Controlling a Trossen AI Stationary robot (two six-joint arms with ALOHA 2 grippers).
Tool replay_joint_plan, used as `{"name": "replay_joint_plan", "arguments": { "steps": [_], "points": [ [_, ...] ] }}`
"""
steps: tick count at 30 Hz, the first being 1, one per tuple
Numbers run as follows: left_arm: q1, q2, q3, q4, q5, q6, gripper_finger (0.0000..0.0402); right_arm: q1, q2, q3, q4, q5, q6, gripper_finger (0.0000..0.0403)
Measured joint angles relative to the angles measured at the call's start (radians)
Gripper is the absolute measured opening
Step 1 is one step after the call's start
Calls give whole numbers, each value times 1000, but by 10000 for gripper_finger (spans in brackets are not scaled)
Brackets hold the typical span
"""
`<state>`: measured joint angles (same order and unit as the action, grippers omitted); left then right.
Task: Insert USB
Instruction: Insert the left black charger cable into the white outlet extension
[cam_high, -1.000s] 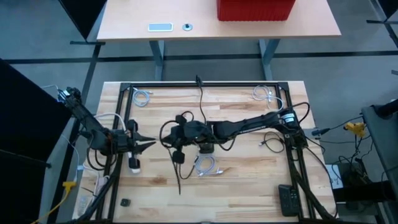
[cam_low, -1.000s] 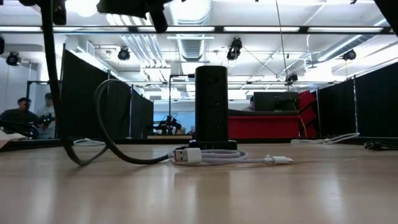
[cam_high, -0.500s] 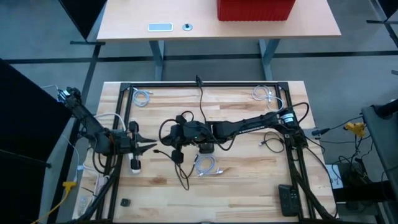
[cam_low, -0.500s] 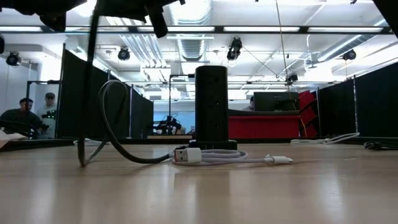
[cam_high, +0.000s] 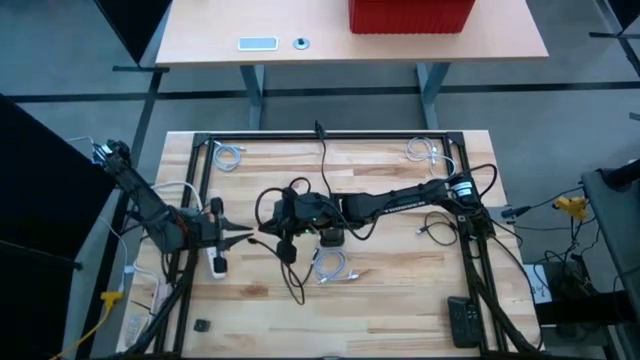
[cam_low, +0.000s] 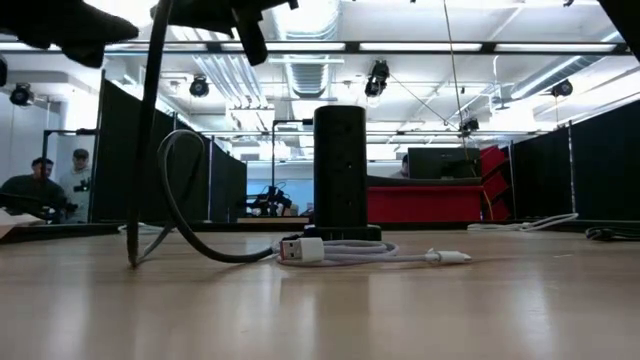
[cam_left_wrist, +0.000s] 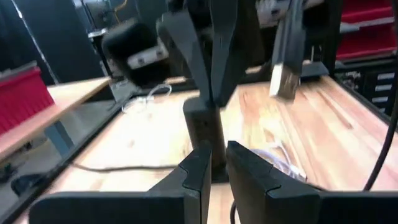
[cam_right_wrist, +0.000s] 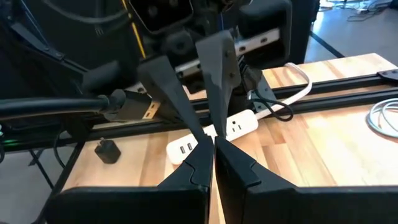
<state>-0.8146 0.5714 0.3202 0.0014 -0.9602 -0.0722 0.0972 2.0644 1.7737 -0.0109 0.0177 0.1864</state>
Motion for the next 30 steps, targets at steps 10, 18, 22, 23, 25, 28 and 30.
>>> {"name": "replay_joint_plan", "arguments": {
  "steps": [10, 18, 22, 23, 25, 28, 30],
  "points": [
    [0, 49, -1, 52, 44, 15, 72, -12, -1, 0, -4, 0, 5, 0],
    [0, 63, -1, 100, -7, 79, 131, -15, -1, 1, -12, 0, 5, 0],
    [0, 67, 5, 112, -18, 97, 178, -17, -2, 2, -15, 0, 5, 0],
    [0, 70, 13, 113, -10, 98, 194, -18, -2, 2, -15, 0, 5, 0],
    [0, 79, 31, 115, 20, 112, 224, -18, -2, 2, -15, 0, 5, 0],
    [0, 106, 63, 103, -10, 127, 254, -19, -2, 2, -16, 0, 5, 0],
    [0, 132, 84, 98, -59, 147, 261, -20, -2, 2, -18, 0, 5, 0]
  ]
}}
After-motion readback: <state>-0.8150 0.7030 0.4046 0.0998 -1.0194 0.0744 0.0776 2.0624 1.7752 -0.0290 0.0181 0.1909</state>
